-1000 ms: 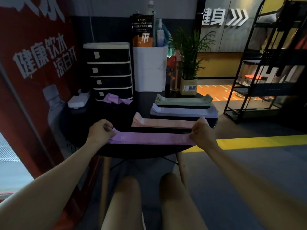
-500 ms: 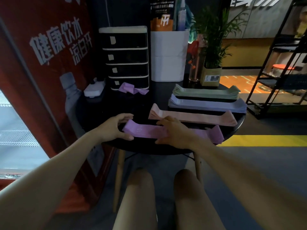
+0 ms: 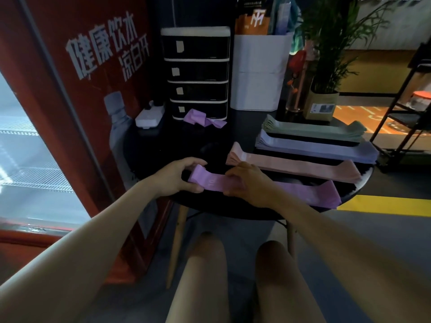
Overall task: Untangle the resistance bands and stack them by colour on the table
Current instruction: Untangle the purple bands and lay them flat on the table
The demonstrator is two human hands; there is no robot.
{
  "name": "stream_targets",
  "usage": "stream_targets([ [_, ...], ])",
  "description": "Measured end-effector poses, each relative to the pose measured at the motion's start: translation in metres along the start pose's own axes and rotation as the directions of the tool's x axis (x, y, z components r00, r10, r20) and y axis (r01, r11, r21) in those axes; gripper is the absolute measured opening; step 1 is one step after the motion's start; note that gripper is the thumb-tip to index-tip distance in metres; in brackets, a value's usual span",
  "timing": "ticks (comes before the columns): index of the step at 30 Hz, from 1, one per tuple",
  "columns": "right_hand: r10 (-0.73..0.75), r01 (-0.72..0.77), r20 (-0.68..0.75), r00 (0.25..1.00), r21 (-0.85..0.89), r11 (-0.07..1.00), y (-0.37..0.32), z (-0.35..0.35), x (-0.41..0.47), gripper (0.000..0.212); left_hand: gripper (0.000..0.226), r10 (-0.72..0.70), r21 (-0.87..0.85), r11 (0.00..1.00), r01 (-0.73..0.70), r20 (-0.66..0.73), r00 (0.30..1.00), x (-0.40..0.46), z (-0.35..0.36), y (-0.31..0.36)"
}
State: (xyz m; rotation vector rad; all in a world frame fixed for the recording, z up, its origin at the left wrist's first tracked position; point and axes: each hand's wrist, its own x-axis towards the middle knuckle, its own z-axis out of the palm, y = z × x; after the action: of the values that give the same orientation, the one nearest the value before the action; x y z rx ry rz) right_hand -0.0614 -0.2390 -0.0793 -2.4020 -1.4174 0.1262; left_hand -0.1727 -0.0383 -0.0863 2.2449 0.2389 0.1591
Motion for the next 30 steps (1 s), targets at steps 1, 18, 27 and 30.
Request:
stream_targets([
  [1, 0.002, -0.002, 0.006, 1.0, -0.001, 1.0, 0.0, 0.0, 0.0, 0.056, 0.068, 0.0, -0.008, 1.0, 0.0, 0.004, 1.0, 0.0, 0.0, 0.001],
  [18, -0.007, 0.006, 0.015, 1.0, 0.093, 0.996, -0.035, 0.018, 0.033, 0.05, 0.053, -0.007, -0.14, 0.99, -0.016, -0.164, 0.986, -0.028, 0.002, -0.011],
  [27, -0.042, 0.041, 0.013, 0.999, 0.111, 0.993, -0.033, 0.019, 0.037, 0.05, 0.052, 0.002, -0.117, 0.993, -0.02, -0.148, 0.989, -0.028, 0.001, -0.009],
  [30, -0.063, 0.06, 0.012, 0.998, 0.14, 0.988, -0.032, 0.011, 0.041, 0.05, 0.049, 0.012, -0.099, 0.995, -0.029, -0.165, 0.986, -0.025, -0.004, -0.001],
])
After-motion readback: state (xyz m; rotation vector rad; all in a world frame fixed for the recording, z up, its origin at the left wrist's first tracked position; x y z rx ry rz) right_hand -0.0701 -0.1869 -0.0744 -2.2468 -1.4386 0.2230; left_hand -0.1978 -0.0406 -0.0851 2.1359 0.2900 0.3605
